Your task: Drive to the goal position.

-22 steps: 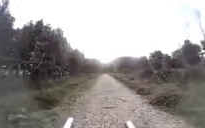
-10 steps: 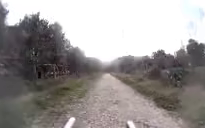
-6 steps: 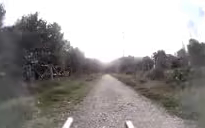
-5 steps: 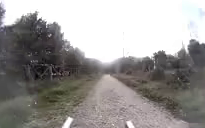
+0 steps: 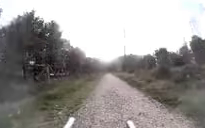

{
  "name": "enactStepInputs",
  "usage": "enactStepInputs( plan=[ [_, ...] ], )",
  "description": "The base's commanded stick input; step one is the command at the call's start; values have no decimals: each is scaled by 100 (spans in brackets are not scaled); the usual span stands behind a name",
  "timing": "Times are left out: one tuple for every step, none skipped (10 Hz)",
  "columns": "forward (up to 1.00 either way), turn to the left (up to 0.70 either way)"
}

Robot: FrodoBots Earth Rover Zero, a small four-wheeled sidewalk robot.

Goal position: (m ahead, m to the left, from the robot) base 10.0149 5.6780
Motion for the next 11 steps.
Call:
enactStepInputs(
  plan=[
    [70,0],
    [70,0],
    [70,0],
    [70,0],
    [70,0],
    [70,0],
    [70,0],
    [70,0],
    [70,0],
    [70,0],
    [70,0]
  ],
)
